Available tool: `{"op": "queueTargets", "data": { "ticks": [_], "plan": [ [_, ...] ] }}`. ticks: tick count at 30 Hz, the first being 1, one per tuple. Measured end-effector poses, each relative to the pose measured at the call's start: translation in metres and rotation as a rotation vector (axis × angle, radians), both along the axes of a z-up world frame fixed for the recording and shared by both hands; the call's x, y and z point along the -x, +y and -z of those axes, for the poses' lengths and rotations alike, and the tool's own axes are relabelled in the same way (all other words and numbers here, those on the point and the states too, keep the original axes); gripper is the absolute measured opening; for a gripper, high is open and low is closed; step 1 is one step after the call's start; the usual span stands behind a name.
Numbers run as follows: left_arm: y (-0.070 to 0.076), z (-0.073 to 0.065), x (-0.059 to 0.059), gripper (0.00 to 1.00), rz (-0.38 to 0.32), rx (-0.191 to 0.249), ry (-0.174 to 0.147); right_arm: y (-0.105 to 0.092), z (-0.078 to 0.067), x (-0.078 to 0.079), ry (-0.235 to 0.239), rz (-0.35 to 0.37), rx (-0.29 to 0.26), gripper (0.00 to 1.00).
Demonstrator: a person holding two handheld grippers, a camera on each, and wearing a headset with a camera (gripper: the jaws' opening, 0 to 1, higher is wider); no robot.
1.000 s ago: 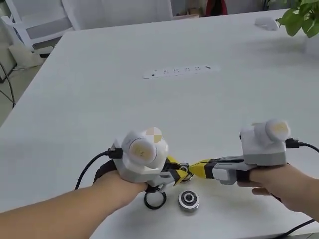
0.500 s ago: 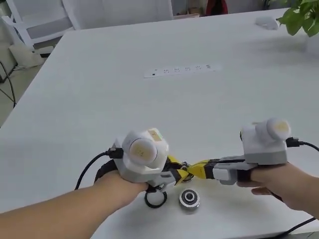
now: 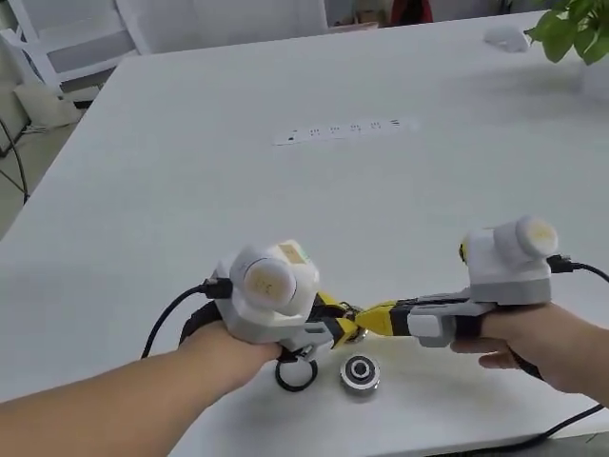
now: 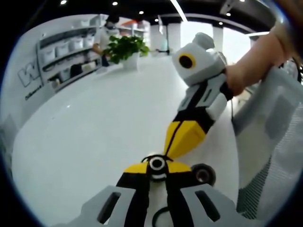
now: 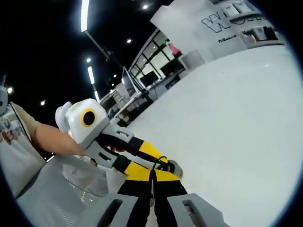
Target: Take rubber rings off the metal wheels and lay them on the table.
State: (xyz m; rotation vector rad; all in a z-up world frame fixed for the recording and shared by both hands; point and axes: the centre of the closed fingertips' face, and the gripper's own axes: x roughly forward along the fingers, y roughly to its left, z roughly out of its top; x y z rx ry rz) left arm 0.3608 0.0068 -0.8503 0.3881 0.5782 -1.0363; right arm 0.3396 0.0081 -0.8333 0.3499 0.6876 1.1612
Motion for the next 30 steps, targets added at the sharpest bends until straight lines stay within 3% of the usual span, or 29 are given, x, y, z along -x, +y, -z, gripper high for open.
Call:
{"op": "queueTargets", "data": {
  "ticks": [9,17,30],
  "plan": [
    [-0.001,-0.001,0.0,0.13,-0.007,0.016,0.017,-0.003,0.005,-0.009,-0.022,0.035,0.052,0.0],
    [-0.001,-0.002,0.004,0.17,0.015,0.014,0.033,-0.005,0.004,-0.016,-0.024,0.049,0.048,0.0],
    [0.008,-0.026,0.012,0.28,0.043,0.063,0.018,-0.007,-0.003,-0.021,-0.02,0.068,0.022,0.0]
  ]
}}
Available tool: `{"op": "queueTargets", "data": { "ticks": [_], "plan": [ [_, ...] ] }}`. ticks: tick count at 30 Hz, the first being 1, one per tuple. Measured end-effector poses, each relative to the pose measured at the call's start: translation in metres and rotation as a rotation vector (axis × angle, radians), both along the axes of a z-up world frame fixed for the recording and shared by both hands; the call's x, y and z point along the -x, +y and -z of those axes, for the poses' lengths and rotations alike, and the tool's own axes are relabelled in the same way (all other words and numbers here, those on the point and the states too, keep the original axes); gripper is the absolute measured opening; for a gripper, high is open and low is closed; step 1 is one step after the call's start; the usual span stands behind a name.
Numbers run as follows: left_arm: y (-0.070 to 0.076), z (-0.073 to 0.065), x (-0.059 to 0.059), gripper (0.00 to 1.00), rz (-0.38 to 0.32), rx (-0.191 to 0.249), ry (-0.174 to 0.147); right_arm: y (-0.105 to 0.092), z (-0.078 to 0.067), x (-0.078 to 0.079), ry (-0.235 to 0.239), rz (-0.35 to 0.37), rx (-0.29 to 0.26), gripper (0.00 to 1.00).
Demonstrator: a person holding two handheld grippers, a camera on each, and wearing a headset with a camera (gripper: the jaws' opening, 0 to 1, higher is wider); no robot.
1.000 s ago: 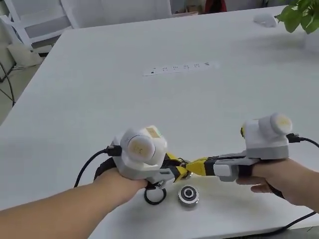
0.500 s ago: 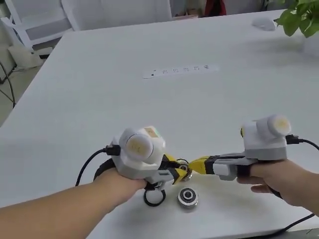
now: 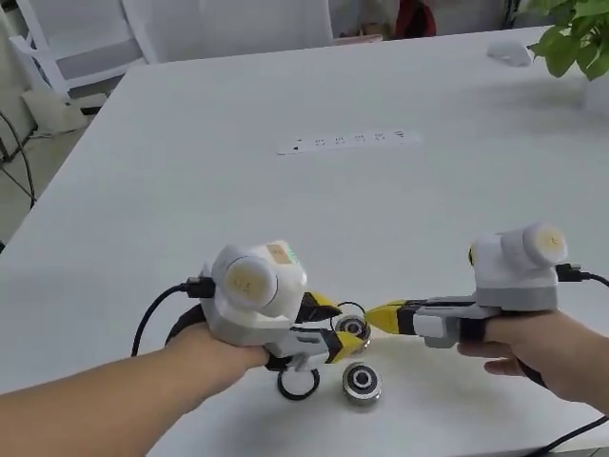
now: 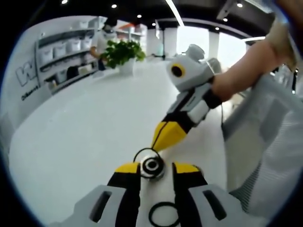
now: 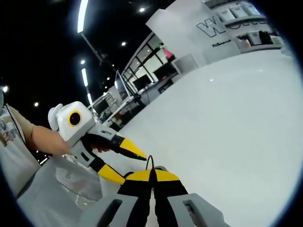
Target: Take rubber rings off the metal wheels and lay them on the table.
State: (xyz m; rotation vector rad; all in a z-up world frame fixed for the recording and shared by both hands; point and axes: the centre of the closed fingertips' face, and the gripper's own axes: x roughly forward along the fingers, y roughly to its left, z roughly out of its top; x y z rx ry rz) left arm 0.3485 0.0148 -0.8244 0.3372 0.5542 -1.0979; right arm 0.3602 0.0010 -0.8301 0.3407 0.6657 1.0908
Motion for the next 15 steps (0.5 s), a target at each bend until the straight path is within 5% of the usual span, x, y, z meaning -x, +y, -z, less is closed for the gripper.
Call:
{"op": "queueTargets", "data": {
  "ticks": [15],
  "plan": [
    [0.03,-0.033,0.003,0.4,-0.044,0.072,-0.022,0.007,-0.021,0.006,-0.014,-0.002,-0.028,0.0]
  ]
}}
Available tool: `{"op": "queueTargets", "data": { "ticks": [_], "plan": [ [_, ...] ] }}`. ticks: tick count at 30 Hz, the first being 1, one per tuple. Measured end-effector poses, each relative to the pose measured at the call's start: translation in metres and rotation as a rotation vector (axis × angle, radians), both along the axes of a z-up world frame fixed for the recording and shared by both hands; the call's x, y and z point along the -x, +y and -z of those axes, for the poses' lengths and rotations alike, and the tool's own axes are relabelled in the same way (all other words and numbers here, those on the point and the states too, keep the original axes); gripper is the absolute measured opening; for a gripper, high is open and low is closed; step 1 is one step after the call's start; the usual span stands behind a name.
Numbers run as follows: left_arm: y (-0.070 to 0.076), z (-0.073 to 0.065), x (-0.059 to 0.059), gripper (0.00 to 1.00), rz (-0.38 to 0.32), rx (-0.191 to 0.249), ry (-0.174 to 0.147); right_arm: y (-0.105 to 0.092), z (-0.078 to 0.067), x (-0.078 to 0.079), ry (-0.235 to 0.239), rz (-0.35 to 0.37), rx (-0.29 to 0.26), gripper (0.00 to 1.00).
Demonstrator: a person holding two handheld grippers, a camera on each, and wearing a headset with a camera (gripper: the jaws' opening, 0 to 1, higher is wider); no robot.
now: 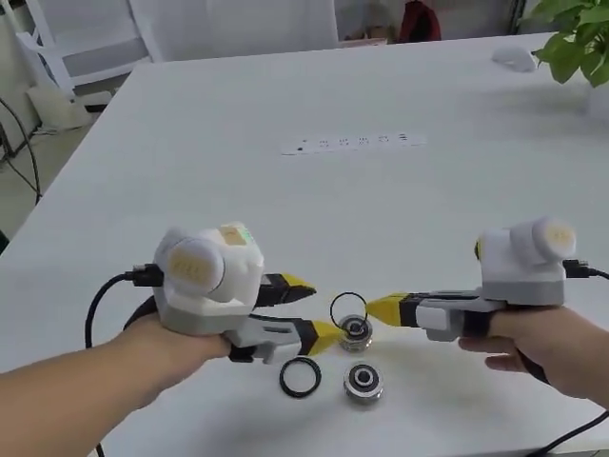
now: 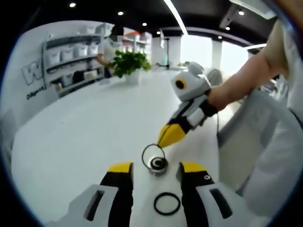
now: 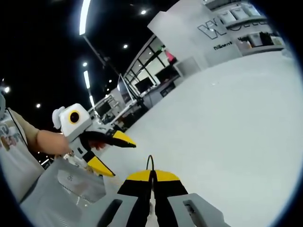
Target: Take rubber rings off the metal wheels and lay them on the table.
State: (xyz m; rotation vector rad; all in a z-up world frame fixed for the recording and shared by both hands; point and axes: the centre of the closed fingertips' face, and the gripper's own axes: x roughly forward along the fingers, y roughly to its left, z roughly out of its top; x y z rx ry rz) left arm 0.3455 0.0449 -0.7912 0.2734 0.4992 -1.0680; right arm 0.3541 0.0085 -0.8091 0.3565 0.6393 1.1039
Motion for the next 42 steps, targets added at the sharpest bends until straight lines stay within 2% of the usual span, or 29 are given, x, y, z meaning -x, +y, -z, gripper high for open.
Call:
{"op": "queueTargets", "data": {
  "ticks": [5,10,21,31,42],
  "plan": [
    [0.009,-0.008,0.003,0.43,-0.021,0.029,0.007,0.004,-0.007,0.001,-0.006,-0.006,-0.012,0.0],
    [0.018,-0.013,0.008,0.47,-0.02,0.025,-0.01,0.01,-0.012,0.003,-0.01,-0.019,-0.018,0.0],
    [0.037,-0.017,0.02,0.56,-0.029,0.021,-0.013,0.025,-0.019,0.008,-0.014,-0.056,-0.027,0.0],
    [0.054,-0.015,0.028,0.6,-0.06,0.027,-0.001,0.037,-0.016,0.018,-0.012,-0.113,-0.006,0.0],
    [0.066,-0.015,0.033,0.6,-0.099,0.045,0.013,0.048,-0.003,0.028,-0.009,-0.189,0.038,0.0]
  ]
}}
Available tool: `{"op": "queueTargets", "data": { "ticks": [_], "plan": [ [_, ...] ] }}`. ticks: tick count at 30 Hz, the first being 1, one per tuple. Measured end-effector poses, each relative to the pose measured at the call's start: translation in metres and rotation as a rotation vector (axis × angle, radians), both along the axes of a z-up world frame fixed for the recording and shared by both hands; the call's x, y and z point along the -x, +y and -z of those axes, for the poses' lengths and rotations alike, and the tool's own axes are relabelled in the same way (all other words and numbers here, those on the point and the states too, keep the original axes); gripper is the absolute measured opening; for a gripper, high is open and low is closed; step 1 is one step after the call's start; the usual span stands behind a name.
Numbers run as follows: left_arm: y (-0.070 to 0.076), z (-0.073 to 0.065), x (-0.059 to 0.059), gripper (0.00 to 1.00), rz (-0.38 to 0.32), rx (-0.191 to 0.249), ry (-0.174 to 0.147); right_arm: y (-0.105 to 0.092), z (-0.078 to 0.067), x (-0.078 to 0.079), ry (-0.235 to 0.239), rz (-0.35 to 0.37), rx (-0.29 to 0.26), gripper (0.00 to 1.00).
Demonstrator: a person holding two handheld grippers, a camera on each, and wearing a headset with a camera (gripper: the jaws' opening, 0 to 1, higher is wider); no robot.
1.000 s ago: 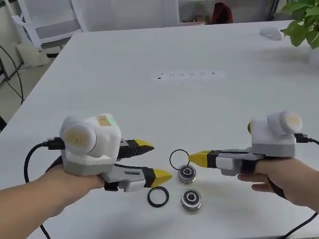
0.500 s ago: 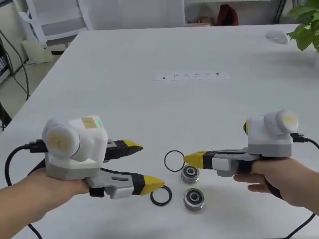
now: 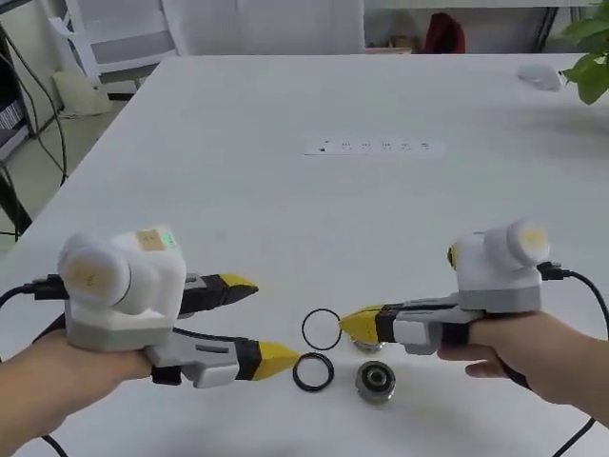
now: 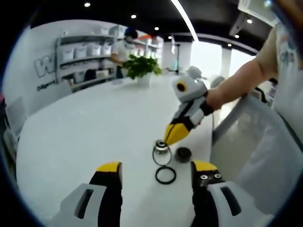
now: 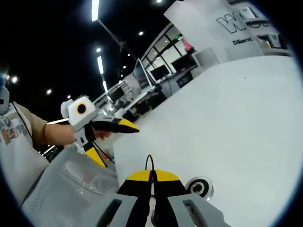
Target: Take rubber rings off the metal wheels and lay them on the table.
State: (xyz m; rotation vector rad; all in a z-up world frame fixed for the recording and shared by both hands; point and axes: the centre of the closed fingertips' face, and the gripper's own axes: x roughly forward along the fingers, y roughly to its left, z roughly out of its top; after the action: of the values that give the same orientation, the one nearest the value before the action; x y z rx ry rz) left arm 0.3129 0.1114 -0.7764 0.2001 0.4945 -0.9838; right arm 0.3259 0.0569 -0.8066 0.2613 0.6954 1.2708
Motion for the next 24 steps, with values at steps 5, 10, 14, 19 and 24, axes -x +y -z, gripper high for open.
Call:
{"op": "queueTargets", "data": {
  "ticks": [5,10,14,19,24],
  "plan": [
    [0.003,-0.001,0.002,0.6,-0.015,0.016,0.011,0.005,0.008,0.005,0.003,-0.03,0.022,0.0],
    [0.004,0.004,0.006,0.62,-0.009,0.002,0.017,0.007,0.014,0.01,0.01,-0.051,0.038,0.0],
    [0.005,0.008,0.008,0.62,-0.008,0.0,0.026,0.009,0.018,0.013,0.018,-0.065,0.05,0.0],
    [0.007,0.012,0.01,0.62,-0.004,-0.012,0.029,0.011,0.023,0.015,0.029,-0.073,0.062,0.0],
    [0.009,0.013,0.009,0.62,-0.006,-0.015,0.03,0.012,0.028,0.017,0.04,-0.078,0.081,0.0]
  ]
}}
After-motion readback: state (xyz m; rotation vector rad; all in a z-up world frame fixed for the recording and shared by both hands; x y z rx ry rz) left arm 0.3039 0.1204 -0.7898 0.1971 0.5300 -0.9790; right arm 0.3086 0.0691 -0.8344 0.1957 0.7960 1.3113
